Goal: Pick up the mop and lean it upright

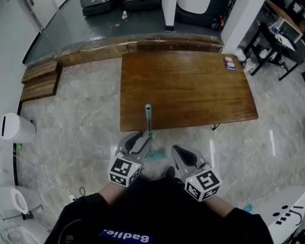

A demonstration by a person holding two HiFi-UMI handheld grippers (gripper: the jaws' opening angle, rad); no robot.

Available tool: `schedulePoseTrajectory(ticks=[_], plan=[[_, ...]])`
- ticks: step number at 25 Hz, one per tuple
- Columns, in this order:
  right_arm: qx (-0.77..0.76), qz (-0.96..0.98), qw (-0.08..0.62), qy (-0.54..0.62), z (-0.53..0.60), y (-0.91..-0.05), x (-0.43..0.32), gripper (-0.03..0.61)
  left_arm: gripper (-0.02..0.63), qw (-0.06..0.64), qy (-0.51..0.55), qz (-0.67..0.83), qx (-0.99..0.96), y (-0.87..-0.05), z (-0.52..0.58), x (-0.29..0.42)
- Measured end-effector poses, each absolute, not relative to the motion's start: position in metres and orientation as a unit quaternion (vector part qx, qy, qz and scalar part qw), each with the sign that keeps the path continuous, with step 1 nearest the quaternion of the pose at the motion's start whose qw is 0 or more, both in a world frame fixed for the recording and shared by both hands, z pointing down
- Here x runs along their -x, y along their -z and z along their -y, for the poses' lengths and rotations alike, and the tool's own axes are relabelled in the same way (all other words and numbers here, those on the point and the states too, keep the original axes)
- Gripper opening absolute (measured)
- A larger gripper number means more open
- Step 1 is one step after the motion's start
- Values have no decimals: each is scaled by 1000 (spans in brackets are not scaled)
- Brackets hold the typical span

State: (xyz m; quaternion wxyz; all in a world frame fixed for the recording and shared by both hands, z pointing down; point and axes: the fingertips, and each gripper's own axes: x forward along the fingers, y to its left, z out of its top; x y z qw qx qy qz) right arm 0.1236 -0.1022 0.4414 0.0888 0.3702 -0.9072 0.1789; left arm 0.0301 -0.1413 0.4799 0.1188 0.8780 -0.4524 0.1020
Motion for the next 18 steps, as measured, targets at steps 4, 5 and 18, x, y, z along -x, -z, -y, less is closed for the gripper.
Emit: schedulePoseTrajectory(ticks=[4,5,18], plan=[[-387,899,99,-180,100,-444,-129,14,164,125,-120,447,-878,-502,157,-30],[-392,897,101,-180,100,-444,-131,14,167,125,-126,446,-877,-508,161,-30],[-446,866,123,-191,95,-453,-171,15,187,135,-188,449,-863,-577,207,-30]])
